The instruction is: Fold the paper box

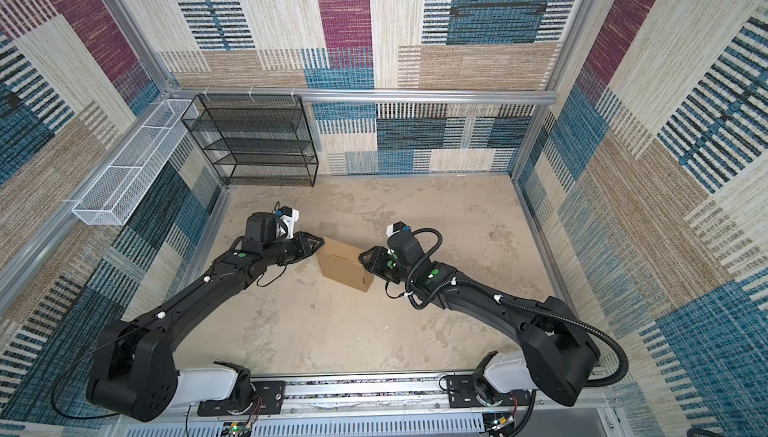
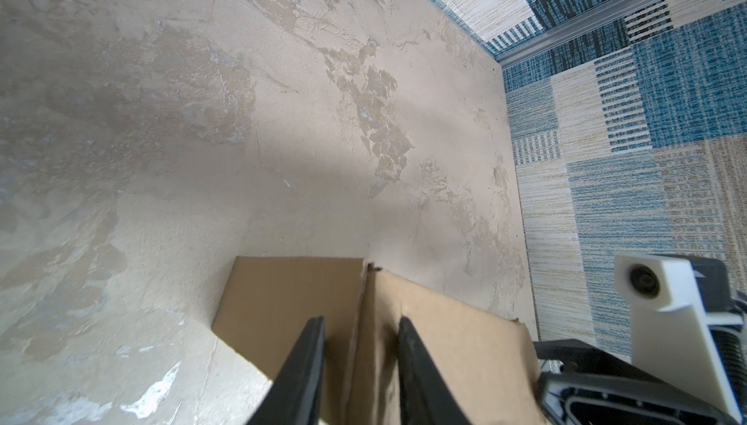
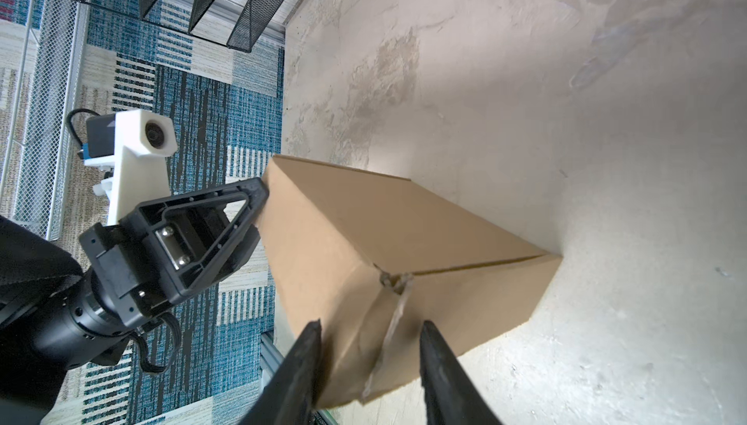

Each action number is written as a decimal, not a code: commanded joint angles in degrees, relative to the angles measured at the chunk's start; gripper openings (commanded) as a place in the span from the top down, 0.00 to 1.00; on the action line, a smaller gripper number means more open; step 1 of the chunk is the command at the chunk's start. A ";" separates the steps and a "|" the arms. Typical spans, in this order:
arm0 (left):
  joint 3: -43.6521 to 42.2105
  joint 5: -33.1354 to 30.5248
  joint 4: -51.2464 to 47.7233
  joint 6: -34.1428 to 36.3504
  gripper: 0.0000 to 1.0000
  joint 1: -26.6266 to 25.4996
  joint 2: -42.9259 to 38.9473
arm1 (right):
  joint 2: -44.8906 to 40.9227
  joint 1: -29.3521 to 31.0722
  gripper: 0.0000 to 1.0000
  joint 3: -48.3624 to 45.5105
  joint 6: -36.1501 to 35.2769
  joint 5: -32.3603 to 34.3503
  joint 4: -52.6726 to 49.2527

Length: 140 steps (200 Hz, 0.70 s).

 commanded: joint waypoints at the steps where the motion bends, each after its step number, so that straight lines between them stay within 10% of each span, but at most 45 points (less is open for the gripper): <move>1: -0.11 -0.66 -3.69 -0.17 0.64 0.02 0.31 | 0.16 -0.06 0.61 -0.43 0.58 -1.01 2.49; 140: 1.46 -0.15 -7.03 2.17 0.58 0.15 -1.40 | 1.98 -1.27 0.82 -1.67 -0.77 -3.14 3.00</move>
